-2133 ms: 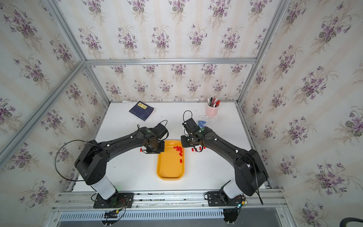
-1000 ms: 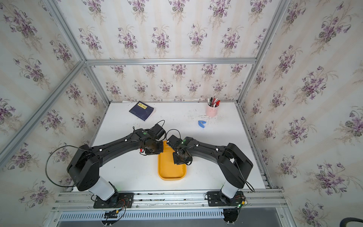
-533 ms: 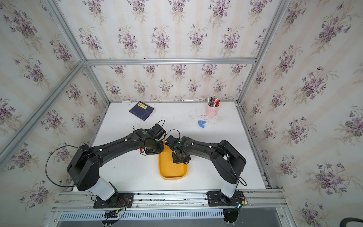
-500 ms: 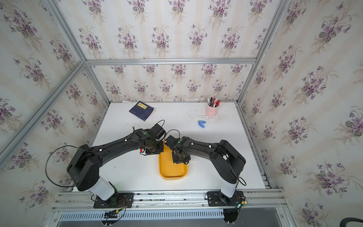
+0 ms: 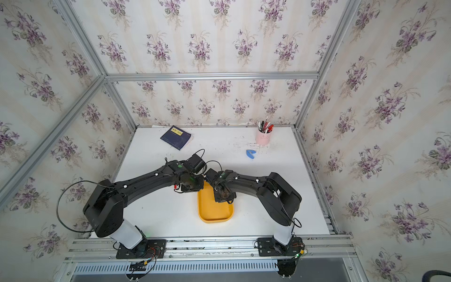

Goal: Take the screw protection sleeves out of the storage box
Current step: Pick up the screw protection sleeve from the storage box.

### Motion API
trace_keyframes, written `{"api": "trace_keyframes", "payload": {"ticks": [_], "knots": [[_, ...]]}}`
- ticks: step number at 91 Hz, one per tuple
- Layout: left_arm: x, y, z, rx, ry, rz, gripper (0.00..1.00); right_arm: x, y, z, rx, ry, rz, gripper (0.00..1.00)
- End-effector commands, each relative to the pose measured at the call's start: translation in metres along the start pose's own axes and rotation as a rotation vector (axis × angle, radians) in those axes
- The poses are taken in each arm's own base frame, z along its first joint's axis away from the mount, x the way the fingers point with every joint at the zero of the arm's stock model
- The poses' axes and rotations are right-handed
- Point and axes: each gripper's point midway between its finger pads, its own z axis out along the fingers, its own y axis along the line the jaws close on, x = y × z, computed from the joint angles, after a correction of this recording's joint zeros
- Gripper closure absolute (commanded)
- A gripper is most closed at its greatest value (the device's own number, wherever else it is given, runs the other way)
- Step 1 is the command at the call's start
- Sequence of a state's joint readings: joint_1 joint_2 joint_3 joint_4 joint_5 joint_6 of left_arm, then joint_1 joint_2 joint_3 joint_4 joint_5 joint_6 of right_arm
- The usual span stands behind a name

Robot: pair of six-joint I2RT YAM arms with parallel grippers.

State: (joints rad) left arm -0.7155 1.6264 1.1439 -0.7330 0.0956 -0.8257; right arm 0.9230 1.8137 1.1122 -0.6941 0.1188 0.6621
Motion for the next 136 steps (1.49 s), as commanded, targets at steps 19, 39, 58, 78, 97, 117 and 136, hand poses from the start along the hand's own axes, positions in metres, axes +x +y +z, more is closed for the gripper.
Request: {"api": "trace_keyframes", "payload": {"ticks": [19,39,58,78,97,117,136], "knots": [[0.005,0.017,0.002,-0.07,0.012,0.017,1.0,0.005,-0.018,0.008,0.075,-0.002,-0.023,0.84],[0.005,0.019,0.004,-0.087,0.015,0.015,1.0,-0.003,0.0,-0.015,-0.06,-0.068,-0.032,0.86],[0.003,0.02,0.009,-0.105,0.02,0.016,1.0,-0.02,0.023,-0.065,-0.241,-0.174,-0.042,0.86],[0.001,0.02,0.008,-0.116,0.018,0.019,0.99,-0.037,0.023,-0.109,-0.367,-0.246,-0.013,0.86],[-0.001,0.02,0.007,-0.121,0.017,0.024,0.99,-0.049,-0.024,-0.111,-0.317,-0.27,0.043,0.85],[-0.002,0.02,0.007,-0.122,0.016,0.02,0.99,-0.053,-0.048,-0.086,-0.255,-0.246,0.045,0.85],[-0.001,0.021,0.004,-0.122,0.014,0.022,0.98,-0.056,-0.055,-0.052,-0.187,-0.202,0.026,0.85]]}}
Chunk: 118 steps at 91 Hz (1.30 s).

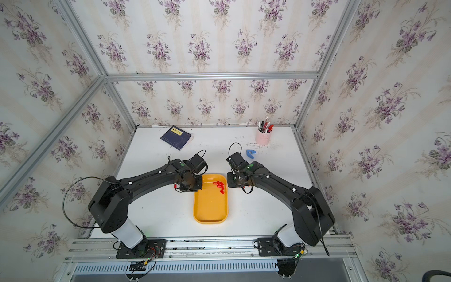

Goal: Take the screw protection sleeves out of the storage box
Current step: Pick up the screw protection sleeve from the storage box, then place the screw protection sleeve at the center of the board.

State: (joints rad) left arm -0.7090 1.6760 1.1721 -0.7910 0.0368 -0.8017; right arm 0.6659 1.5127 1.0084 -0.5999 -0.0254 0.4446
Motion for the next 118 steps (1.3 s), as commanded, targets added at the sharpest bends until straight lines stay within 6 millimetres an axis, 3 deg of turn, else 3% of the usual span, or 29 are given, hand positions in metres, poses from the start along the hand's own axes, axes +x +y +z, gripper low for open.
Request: {"api": "trace_keyframes", "payload": {"ticks": [1,40,83,118], "knots": [[0.001,0.006,-0.003,-0.025,-0.001,0.003,0.98,-0.007,-0.007,0.01,0.039,-0.017,-0.029,0.85],[0.0,0.006,-0.001,-0.023,0.003,-0.003,0.99,0.003,-0.023,0.047,0.122,0.055,-0.068,0.85],[0.002,0.006,0.001,-0.022,0.009,0.001,0.99,-0.002,-0.029,0.059,0.16,0.056,-0.082,0.82],[0.001,0.005,0.001,-0.02,0.006,0.003,0.98,-0.001,-0.03,0.056,0.163,0.06,-0.085,0.74]]}}
